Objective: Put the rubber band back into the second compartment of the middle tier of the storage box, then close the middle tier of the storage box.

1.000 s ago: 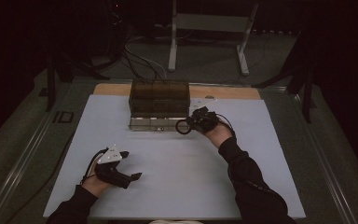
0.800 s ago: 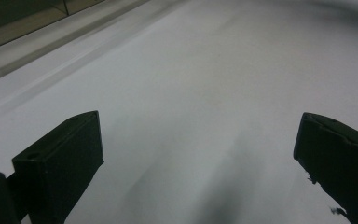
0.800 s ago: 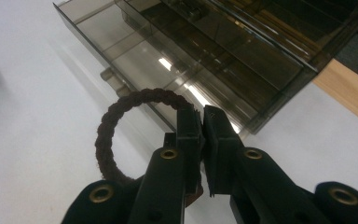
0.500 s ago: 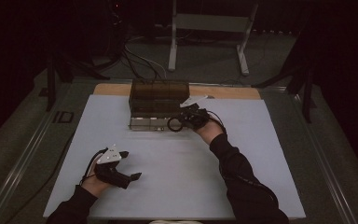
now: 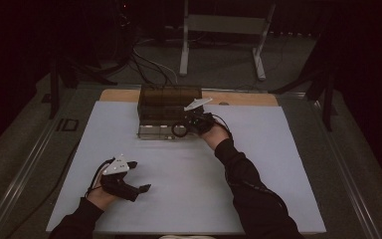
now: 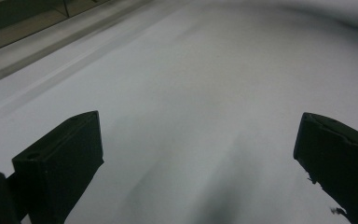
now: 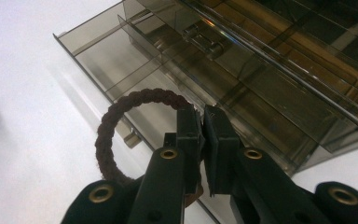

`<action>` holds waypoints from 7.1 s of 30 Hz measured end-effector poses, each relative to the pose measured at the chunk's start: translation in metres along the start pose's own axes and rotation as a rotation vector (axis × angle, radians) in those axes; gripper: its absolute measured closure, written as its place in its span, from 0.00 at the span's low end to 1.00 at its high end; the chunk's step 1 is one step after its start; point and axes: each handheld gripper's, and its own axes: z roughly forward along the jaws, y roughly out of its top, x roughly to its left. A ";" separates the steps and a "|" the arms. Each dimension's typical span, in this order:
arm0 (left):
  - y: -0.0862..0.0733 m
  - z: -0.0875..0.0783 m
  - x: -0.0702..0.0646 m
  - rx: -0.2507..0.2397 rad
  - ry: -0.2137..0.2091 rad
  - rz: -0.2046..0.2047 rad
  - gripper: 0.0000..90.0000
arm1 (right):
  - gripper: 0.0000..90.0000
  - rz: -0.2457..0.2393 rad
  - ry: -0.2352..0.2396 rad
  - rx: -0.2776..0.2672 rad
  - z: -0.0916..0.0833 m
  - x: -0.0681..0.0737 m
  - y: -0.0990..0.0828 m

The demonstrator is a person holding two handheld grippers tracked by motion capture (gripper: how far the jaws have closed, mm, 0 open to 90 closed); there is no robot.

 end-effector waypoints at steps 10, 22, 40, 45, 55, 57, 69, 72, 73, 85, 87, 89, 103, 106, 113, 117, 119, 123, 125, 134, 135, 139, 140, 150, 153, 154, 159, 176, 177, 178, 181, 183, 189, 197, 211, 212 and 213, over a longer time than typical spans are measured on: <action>0.000 0.000 -0.001 -0.003 -0.006 0.000 0.03 | 0.95 0.012 -0.003 -0.003 0.015 0.001 0.009; 0.000 -0.001 -0.001 -0.009 -0.014 -0.001 0.03 | 0.95 0.020 -0.010 0.002 0.035 0.005 0.016; 0.000 -0.001 -0.001 -0.012 -0.019 -0.001 0.03 | 0.95 0.020 -0.053 0.006 0.055 0.008 0.015; 0.000 -0.001 -0.001 -0.010 -0.021 -0.003 0.03 | 0.95 0.025 -0.062 0.019 0.059 0.007 0.013; 0.000 0.000 -0.001 -0.007 -0.024 -0.002 0.03 | 0.94 0.019 -0.041 0.039 0.065 0.012 0.012; 0.000 0.000 -0.001 -0.006 -0.025 -0.003 0.03 | 0.86 0.026 -0.026 0.040 0.064 0.011 0.012; 0.000 0.000 -0.001 -0.005 -0.024 -0.001 0.03 | 0.45 0.082 0.040 -0.042 0.035 0.013 0.014; 0.000 0.000 0.000 -0.004 -0.023 -0.002 0.03 | 0.35 0.100 0.059 -0.053 0.027 0.012 0.015; 0.000 0.000 0.000 -0.003 -0.021 -0.001 0.03 | 0.33 0.102 0.061 -0.057 0.024 0.012 0.015; -0.001 0.000 0.000 -0.004 -0.022 -0.006 0.03 | 0.11 0.134 0.076 -0.108 -0.009 0.000 0.007; 0.000 0.000 -0.001 -0.005 -0.020 -0.005 0.03 | 0.11 0.136 0.067 -0.116 -0.014 -0.003 0.005; 0.000 0.000 -0.001 -0.004 -0.020 -0.005 0.03 | 0.11 0.137 0.057 -0.123 -0.020 -0.005 0.003; 0.000 0.001 -0.001 -0.001 -0.021 -0.003 0.03 | 0.09 0.146 -0.042 -0.156 -0.055 -0.028 -0.021; 0.000 0.000 -0.001 -0.003 -0.018 -0.006 0.03 | 0.09 0.145 -0.055 -0.151 -0.062 -0.031 -0.027; 0.000 0.001 -0.001 -0.001 -0.020 -0.003 0.03 | 0.09 0.169 -0.073 -0.160 -0.075 -0.039 -0.046; 0.000 0.001 -0.002 0.001 -0.019 0.000 0.03 | 0.09 0.170 -0.091 -0.156 -0.080 -0.041 -0.057; 0.000 0.001 -0.002 0.000 -0.019 0.000 0.03 | 0.09 0.179 -0.096 -0.160 -0.083 -0.043 -0.063; 0.000 0.001 -0.002 0.001 -0.018 0.000 0.03 | 0.09 0.199 -0.109 -0.159 -0.088 -0.047 -0.075; 0.001 0.000 -0.002 0.000 -0.017 0.001 0.03 | 0.09 0.207 -0.113 -0.158 -0.090 -0.050 -0.082; 0.001 0.001 -0.002 0.001 -0.015 0.003 0.03 | 0.04 0.256 -0.121 -0.148 -0.099 -0.058 -0.113; 0.000 0.001 -0.002 0.002 -0.016 0.003 0.03 | 0.04 0.263 -0.119 -0.148 -0.099 -0.058 -0.116; 0.001 0.001 -0.003 0.002 -0.017 0.003 0.03 | 0.04 0.276 -0.116 -0.144 -0.101 -0.058 -0.129; 0.001 0.001 -0.003 0.003 -0.017 0.005 0.03 | 0.04 0.279 -0.116 -0.147 -0.102 -0.057 -0.132; 0.001 0.001 -0.003 0.004 -0.015 0.008 0.03 | 0.03 0.290 -0.118 -0.162 -0.109 -0.053 -0.158; 0.001 0.001 -0.003 0.004 -0.015 0.009 0.03 | 0.03 0.291 -0.127 -0.147 -0.111 -0.050 -0.167; 0.001 0.001 -0.003 0.003 -0.016 0.009 0.03 | 0.03 0.286 -0.130 -0.141 -0.111 -0.049 -0.169; 0.001 0.001 -0.003 0.003 -0.014 0.010 0.03 | 0.03 0.292 -0.130 -0.123 -0.114 -0.045 -0.182; 0.001 0.000 -0.004 0.002 -0.013 0.011 0.03 | 0.02 0.297 -0.147 -0.092 -0.125 -0.028 -0.213; 0.001 0.000 -0.004 0.001 -0.013 0.010 0.03 | 0.02 0.297 -0.147 -0.092 -0.125 -0.028 -0.213; 0.001 0.000 -0.004 0.002 -0.013 0.011 0.03 | 0.02 0.299 -0.146 -0.093 -0.125 -0.027 -0.214; 0.001 0.000 -0.004 0.001 -0.013 0.010 0.03 | 0.02 0.306 -0.158 -0.084 -0.126 -0.027 -0.218; 0.001 0.000 -0.004 0.001 -0.012 0.010 0.03 | 0.02 0.307 -0.167 -0.082 -0.127 -0.027 -0.221; 0.001 0.000 -0.003 0.003 -0.013 0.013 0.03 | 0.02 0.325 -0.164 -0.087 -0.129 -0.025 -0.225; 0.001 0.000 -0.004 -0.005 -0.025 0.015 0.03 | 0.02 0.317 -0.149 -0.088 -0.128 -0.019 -0.226; 0.004 0.003 -0.007 0.007 -0.032 0.038 0.03 | 0.02 0.309 -0.149 -0.096 -0.130 -0.018 -0.225; 0.004 0.002 -0.008 0.007 -0.033 0.040 0.03 | 0.02 0.305 -0.151 -0.095 -0.130 -0.018 -0.225; 0.005 0.002 -0.008 0.005 -0.034 0.042 0.03 | 0.02 0.305 -0.151 -0.095 -0.130 -0.018 -0.225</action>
